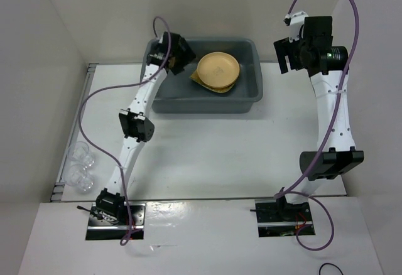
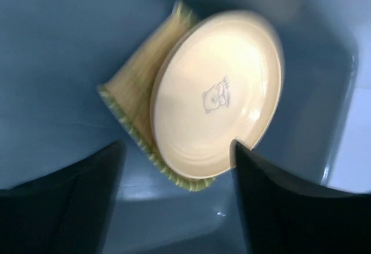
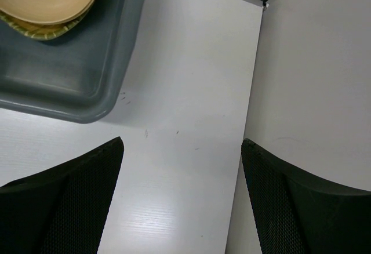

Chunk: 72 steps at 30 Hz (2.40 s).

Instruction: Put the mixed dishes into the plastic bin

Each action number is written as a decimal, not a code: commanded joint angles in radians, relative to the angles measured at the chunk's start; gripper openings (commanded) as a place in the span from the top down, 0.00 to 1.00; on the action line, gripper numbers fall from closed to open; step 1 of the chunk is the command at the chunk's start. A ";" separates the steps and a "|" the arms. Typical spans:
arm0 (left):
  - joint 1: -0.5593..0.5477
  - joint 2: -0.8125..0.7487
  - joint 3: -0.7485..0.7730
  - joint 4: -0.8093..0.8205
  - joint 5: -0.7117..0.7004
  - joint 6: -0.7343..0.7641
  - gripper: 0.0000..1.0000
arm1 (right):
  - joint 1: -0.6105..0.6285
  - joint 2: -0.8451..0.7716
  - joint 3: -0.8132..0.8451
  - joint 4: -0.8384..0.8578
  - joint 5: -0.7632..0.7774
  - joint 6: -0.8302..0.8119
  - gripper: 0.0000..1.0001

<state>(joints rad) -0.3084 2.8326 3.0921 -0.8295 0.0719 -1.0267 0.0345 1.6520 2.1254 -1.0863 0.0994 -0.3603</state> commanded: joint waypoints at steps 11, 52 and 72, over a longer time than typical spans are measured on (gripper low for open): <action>0.145 -1.029 -1.011 -0.291 -0.650 0.204 0.00 | -0.004 -0.075 0.027 -0.009 -0.182 0.032 0.12; 0.667 -0.935 -1.594 -0.261 -0.623 0.114 1.00 | -0.004 -0.038 0.007 -0.009 -0.165 0.041 0.02; 0.175 -0.506 -0.054 -0.341 0.025 0.488 1.00 | -0.004 -0.069 -0.030 0.000 -0.147 0.032 0.02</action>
<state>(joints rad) -0.0502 2.2055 2.9715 -1.1069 -0.0425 -0.6273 0.0345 1.6157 2.1128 -1.0962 -0.0628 -0.3233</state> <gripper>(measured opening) 0.067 0.980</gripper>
